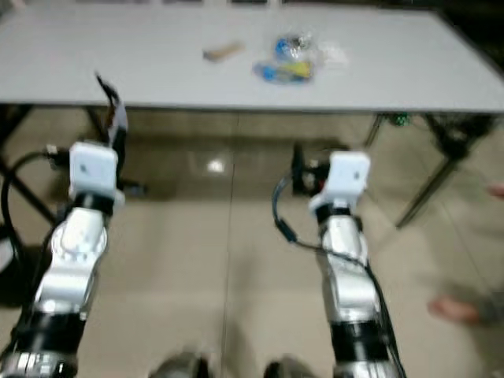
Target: Picking trash to rubbish bin
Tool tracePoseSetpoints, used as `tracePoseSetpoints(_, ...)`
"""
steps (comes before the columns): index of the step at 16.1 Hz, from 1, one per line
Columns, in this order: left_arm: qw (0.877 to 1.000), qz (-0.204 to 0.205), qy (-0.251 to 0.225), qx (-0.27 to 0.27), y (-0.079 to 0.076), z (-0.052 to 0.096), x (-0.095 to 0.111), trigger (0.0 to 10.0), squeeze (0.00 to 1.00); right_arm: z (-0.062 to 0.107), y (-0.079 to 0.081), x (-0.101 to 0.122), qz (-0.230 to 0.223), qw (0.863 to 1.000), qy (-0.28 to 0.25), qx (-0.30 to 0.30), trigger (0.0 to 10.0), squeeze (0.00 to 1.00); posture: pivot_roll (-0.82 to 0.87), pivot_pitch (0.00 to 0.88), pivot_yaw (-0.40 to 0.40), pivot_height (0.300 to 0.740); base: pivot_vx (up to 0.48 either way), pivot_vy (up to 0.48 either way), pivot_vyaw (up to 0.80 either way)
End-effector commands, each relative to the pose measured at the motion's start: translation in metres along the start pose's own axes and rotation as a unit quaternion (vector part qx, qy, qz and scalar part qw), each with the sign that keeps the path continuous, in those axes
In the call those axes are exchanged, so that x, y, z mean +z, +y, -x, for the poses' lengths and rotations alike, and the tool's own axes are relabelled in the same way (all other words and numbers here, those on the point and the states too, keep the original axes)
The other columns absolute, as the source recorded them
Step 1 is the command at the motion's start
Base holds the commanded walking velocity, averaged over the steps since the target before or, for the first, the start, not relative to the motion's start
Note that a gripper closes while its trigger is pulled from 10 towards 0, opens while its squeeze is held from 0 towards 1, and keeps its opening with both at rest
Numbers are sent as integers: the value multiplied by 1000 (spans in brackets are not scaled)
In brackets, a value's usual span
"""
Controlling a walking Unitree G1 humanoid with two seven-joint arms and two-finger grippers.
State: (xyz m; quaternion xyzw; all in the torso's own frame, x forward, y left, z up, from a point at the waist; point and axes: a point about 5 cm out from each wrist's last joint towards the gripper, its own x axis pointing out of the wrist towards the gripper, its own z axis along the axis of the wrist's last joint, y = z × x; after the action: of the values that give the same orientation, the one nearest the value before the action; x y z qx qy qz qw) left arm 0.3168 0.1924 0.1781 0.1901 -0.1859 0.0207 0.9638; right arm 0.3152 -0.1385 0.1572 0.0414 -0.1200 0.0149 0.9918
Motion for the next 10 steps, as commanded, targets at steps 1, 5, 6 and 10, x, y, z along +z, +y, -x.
tracePoseSetpoints(1, 1000, -1, 5, 1, 0, 1, -2, 10000, 0, 0, 1, 2, -5, 1000, -3, 1, 10000, 0, -22, 142, -36, 740, -375, 0, 0)
tracePoseSetpoints(5, 1000, 0, 5, 1, 0, 2, -2, 10000, 0, 0, 1, 1, -5, 1000, -2, 2, 10000, 0, -22, 142, -36, 740, -375, 0, 0)
tracePoseSetpoints(6, 1000, 5, 19, -1, -3, 2, -4, 10000, 0, 4, 5, -7, 9, 999, 26, 20, 10000, 0, -27, 149, -32, 740, 0, 0, 800)
tracePoseSetpoints(10, 999, 28, 34, 3, -4, 3, -7, 10000, 0, 6, 7, -8, 3, 999, 31, 27, 10000, 0, -32, 154, -32, 740, 77, 0, 800)
